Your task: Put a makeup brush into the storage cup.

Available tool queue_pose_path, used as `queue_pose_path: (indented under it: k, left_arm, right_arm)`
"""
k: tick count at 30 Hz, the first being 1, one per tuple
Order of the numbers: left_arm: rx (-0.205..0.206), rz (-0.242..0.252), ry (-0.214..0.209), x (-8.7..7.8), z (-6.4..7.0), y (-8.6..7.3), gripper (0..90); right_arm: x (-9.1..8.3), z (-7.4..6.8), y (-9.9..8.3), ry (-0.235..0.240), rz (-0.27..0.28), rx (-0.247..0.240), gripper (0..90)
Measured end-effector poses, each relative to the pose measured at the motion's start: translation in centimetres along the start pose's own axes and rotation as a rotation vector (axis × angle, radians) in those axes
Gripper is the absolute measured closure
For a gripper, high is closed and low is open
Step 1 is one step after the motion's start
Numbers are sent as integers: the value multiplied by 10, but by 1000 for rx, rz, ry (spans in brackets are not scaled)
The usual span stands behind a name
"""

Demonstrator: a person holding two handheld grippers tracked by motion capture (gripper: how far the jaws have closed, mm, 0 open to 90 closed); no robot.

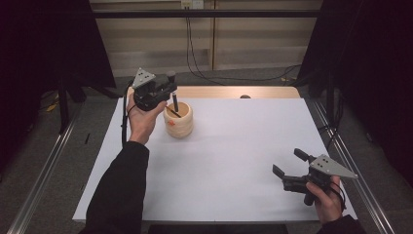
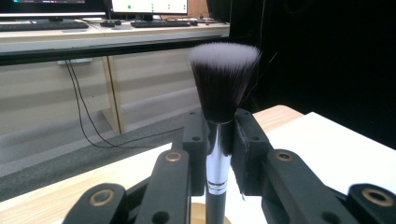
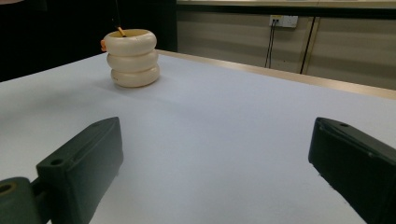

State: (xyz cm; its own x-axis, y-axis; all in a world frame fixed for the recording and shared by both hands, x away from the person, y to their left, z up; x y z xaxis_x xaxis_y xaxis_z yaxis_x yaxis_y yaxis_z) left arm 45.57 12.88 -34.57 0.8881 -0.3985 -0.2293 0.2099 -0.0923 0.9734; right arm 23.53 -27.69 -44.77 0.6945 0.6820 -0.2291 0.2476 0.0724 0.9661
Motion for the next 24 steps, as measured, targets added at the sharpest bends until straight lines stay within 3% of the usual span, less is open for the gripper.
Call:
queue_pose_path:
  k: [13, 24]
  left_arm:
    - [-2, -24, -28, 6, 11, -13, 774]
    - [-12, -52, -8, 10, 5, -25, 774]
  right_arm:
    - [-1, 0, 0, 2, 3, 1, 31]
    - [0, 0, 0, 4, 4, 2, 31]
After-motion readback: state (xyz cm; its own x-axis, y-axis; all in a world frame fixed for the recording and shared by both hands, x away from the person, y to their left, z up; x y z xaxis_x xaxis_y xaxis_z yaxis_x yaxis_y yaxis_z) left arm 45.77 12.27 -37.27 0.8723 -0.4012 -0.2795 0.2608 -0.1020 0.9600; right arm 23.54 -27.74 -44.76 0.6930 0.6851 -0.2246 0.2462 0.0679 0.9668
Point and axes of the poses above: each handheld gripper's, and its own axes: x roughly forward along the jaws, y roughly out of its top, z roughly to its right, the point moved 3 cm from there along x, roughly forward along the jaws, and after that the axes turned 15 degrees about y, right-handed, at the moved point
